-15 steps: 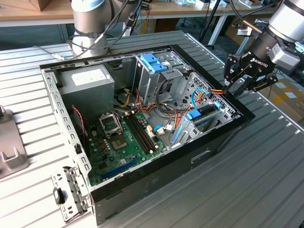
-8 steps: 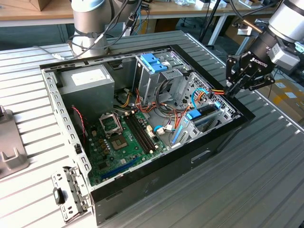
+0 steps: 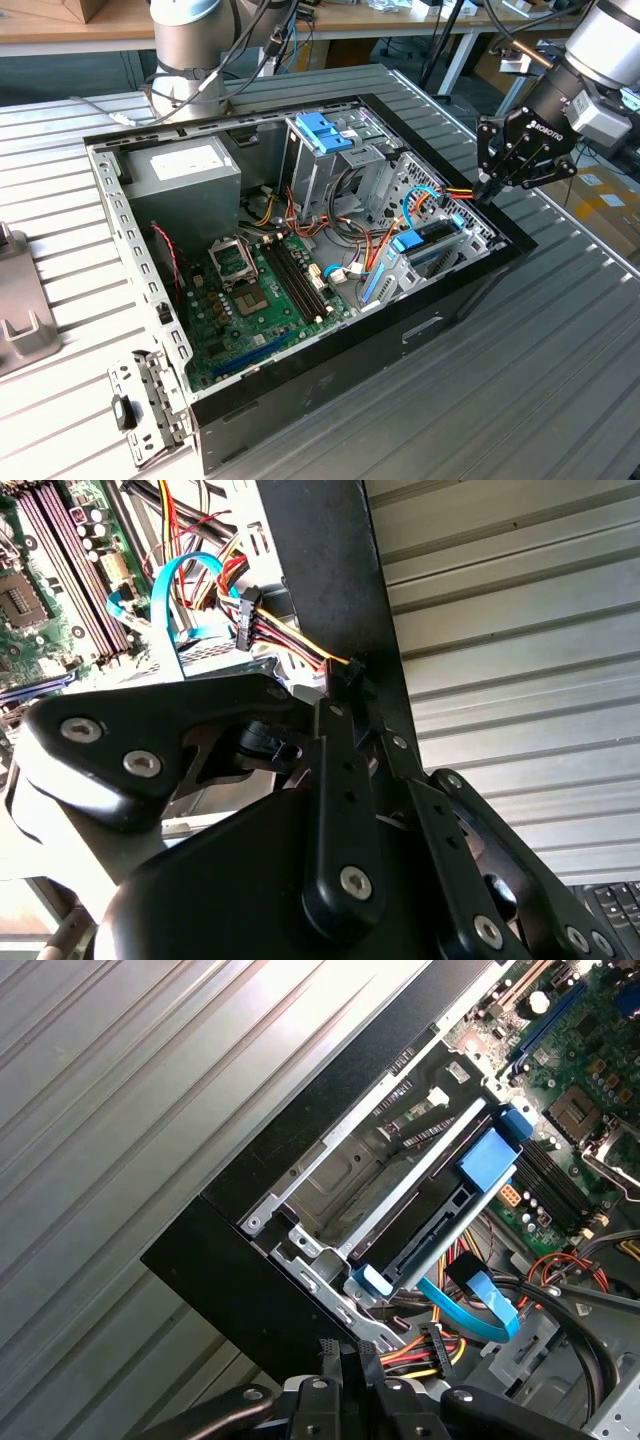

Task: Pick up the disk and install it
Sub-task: 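Insert the first disk wire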

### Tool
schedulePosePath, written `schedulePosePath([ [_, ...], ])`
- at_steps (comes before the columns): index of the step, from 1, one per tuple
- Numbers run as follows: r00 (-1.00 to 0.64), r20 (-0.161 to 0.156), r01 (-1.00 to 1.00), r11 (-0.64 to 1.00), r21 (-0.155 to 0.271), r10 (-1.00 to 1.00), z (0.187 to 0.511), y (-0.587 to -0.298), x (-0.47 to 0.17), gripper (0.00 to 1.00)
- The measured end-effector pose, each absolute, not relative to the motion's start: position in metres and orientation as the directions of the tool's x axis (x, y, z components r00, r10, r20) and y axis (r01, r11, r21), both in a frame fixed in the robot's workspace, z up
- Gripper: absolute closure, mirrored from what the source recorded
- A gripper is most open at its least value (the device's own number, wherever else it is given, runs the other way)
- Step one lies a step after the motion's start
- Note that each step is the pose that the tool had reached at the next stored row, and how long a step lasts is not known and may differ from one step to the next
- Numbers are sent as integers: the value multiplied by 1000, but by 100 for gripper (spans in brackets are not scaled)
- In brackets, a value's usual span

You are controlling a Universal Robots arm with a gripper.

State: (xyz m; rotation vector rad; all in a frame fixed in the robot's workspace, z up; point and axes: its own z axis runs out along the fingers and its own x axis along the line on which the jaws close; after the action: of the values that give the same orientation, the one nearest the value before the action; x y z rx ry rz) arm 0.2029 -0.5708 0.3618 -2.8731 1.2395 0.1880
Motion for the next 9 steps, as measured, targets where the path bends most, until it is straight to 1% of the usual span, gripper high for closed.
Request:
schedulePosePath([
  [9, 680, -113, -725, -687, 41, -724, 362, -571, 202, 82],
])
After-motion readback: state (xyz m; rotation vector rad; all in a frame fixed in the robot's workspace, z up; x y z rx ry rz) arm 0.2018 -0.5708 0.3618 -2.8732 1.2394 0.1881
